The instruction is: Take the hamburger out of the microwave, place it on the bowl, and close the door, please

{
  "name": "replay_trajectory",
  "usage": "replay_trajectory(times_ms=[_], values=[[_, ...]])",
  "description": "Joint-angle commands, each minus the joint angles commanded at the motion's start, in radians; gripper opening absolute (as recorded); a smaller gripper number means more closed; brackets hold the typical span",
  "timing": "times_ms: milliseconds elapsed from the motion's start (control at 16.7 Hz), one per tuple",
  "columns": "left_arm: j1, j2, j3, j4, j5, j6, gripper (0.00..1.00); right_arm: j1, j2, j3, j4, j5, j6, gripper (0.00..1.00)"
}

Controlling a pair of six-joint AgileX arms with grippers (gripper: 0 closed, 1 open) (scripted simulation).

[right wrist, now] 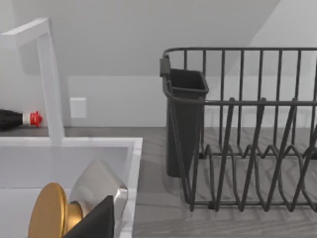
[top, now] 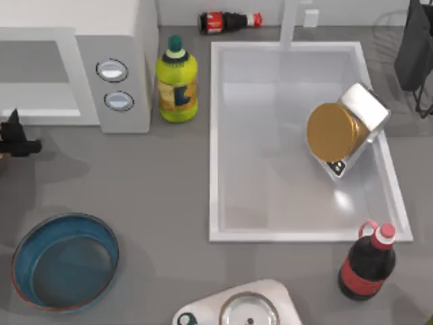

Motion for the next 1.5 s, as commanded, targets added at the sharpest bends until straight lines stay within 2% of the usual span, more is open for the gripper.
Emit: replay_trajectory(times_ms=[420,1080,1500], values=[[-0.005,-0.034,0.003,-0.032,-0.002,0.002,0.00,0.000,0.000,0.000,0.000,0.000,0.000,1.00],[-0.004,-0.413,0.006,-0.420,-0.006,0.004,0.00,0.000,0.000,0.000,0.000,0.000,0.000,1.00],[-0.008,-0.420,0.009,-0.437,-0.010,-0.003,0.00,0.000,0.000,0.000,0.000,0.000,0.000,1.00]])
